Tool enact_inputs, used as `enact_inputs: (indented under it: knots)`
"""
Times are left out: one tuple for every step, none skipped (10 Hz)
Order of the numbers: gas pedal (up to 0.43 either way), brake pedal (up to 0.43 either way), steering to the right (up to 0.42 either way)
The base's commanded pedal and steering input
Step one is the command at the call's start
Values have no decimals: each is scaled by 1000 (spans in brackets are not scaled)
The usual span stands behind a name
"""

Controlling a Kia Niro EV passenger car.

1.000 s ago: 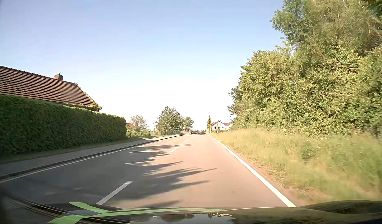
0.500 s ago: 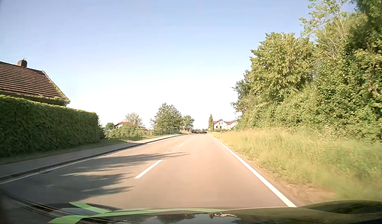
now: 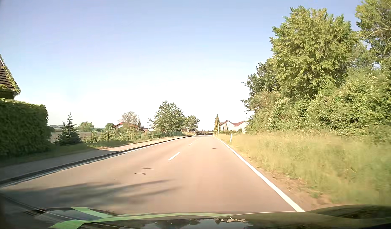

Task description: Follow the waypoints while adhering to traffic rules and regulations

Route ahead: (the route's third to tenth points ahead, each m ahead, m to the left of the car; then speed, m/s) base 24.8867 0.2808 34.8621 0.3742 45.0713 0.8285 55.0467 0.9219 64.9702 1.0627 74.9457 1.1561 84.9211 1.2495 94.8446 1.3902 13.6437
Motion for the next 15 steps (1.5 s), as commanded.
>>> enact_inputs:
  knots:
    - [0, 0, 0]
    - [0, 0, 0]
    - [0, 0, 0]
    - [0, 0, 1]
    - [0, 0, 1]
    - [8, 0, 1]
    - [59, 0, 1]
    - [87, 0, 1]
    - [87, 0, 2]
    - [110, 0, 2]
    - [118, 0, 2]
    - [118, 0, 2]
    - [118, 0, 1]
    - [150, 0, 1]
    - [169, 0, 1]
